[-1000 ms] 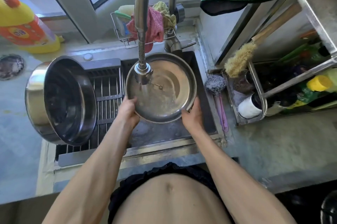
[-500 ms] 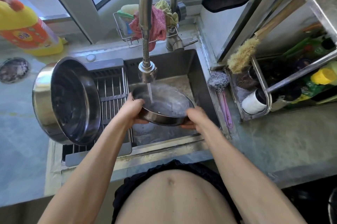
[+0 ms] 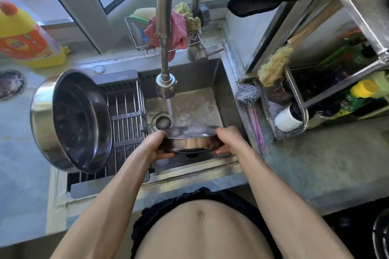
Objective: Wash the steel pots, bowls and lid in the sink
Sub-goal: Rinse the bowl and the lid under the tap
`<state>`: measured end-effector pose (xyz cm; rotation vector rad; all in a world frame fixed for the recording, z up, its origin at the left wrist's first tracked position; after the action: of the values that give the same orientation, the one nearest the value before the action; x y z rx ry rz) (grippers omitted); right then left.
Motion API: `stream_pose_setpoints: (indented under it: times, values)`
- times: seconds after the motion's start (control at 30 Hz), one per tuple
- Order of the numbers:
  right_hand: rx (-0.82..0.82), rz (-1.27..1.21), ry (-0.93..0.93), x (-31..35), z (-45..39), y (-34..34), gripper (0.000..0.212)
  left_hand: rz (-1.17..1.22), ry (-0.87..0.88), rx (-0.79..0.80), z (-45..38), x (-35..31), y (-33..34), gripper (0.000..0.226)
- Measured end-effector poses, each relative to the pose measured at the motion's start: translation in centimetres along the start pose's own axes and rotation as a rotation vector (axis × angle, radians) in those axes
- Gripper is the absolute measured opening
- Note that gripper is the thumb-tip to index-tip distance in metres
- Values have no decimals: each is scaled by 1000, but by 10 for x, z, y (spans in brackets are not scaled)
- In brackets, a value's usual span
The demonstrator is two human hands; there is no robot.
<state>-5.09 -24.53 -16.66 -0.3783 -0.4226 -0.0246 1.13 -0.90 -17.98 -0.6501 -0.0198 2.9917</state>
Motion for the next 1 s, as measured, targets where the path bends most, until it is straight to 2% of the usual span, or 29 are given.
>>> stream_pose_setpoints:
  times: [0.13,0.27,0.4,0.5,0.63,0.73,0.83,0.9,1.0]
  values:
    - [69,-108,22,-5,-9,18,21,-109,126,-72,9,-28,-3,18]
    - [191,-266,60,-5,-15,38,24,-324,415,-116,33,-69,-2,36]
    - [221,-390,99,-6,-19,53,30,-568,674,-78,61,-92,8,59]
    - [231,-440,96,-6,-29,68,34,-599,771,-48,72,-99,9,67]
    - [166,-543,-28,5,-39,65,41,-508,796,-9,63,-98,-3,80]
    - [26,-584,-147,12,-38,43,37,-450,780,-112,48,-86,-15,76]
    - [-67,-554,-283,21,-28,17,36,-337,655,-207,27,-68,-23,53]
    - [-146,-495,-369,28,-19,-2,32,-296,559,-196,7,-54,-22,44]
    - [-259,-296,-505,48,10,-29,28,-167,357,-118,-13,-35,-10,41]
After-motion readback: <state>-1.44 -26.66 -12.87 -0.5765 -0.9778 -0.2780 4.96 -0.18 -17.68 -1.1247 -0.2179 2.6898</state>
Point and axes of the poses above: each hand's wrist, its own z-axis away from the middle knuckle, its own y-axis out of the palm, x = y × z, the point moved 7 cm from there along -z, towards the middle knuckle, and after that the axes turned 7 degrees about z, right-handed, at the moved point
